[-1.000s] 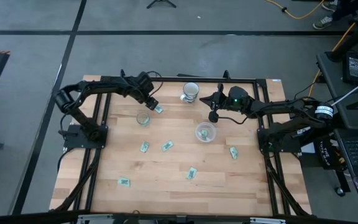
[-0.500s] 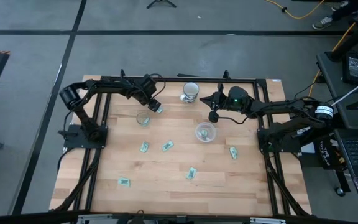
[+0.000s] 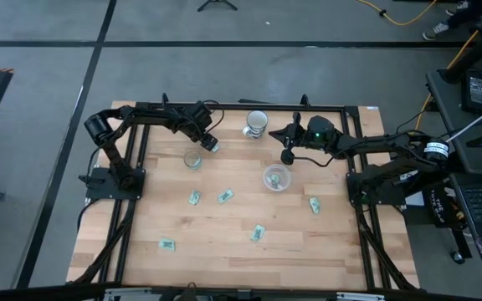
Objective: Pick and place Stevia / Truvia into bins
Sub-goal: Put the stevia packet into the transparent cup
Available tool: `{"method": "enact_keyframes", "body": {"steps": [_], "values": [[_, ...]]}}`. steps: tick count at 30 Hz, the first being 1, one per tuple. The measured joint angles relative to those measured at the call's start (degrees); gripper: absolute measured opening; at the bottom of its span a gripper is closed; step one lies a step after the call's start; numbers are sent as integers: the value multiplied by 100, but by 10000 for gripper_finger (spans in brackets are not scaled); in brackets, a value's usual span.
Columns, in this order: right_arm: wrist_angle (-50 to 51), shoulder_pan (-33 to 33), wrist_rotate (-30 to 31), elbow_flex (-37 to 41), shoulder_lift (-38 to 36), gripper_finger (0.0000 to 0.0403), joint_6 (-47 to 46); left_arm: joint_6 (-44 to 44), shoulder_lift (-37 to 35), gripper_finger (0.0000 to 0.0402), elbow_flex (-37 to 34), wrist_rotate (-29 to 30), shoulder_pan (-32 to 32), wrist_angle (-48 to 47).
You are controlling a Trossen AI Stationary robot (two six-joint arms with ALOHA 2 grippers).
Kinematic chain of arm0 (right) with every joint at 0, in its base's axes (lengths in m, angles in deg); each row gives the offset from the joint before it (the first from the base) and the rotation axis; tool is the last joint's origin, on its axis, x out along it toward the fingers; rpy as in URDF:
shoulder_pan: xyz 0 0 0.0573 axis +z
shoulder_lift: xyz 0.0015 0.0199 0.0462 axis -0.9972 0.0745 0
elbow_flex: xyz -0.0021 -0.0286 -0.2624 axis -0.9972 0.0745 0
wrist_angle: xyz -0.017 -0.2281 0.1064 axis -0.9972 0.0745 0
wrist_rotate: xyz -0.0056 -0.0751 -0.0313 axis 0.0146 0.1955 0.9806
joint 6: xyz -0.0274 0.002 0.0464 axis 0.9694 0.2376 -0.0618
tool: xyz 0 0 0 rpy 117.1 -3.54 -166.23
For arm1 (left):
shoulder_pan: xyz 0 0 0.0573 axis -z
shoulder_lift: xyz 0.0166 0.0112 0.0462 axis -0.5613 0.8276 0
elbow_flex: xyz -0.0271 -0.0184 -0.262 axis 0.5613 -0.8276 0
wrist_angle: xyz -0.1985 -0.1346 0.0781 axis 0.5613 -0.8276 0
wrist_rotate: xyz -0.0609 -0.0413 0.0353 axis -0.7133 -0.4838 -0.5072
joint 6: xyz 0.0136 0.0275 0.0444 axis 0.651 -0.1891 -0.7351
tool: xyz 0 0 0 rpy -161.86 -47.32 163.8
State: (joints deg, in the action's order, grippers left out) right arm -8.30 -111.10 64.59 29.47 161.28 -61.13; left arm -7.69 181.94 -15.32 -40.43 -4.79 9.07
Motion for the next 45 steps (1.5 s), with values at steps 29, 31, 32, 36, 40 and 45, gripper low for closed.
{"method": "enact_keyframes", "body": {"steps": [29, 31, 32, 36, 40, 45], "values": [[0, -1, 2, 0, 0, 15, 2, -197, 22, 50, -17, 432, 247, -84], [0, -1, 2, 0, 0, 15, 2, -197, 24, 28, -17, 440, 245, -86], [0, -1, 2, 0, 0, 15, 2, -214, 24, 16, -17, 443, 243, -87], [0, -1, 2, 0, 0, 15, 2, -432, 19, 4, -22, 368, 242, -86], [2, -1, 2, 0, 0, 15, 2, -452, -56, 2, -33, 306, 245, -90], [4, 1, 2, 0, 0, 15, 2, -601, -396, 2, -57, 88, 265, -194]]}}
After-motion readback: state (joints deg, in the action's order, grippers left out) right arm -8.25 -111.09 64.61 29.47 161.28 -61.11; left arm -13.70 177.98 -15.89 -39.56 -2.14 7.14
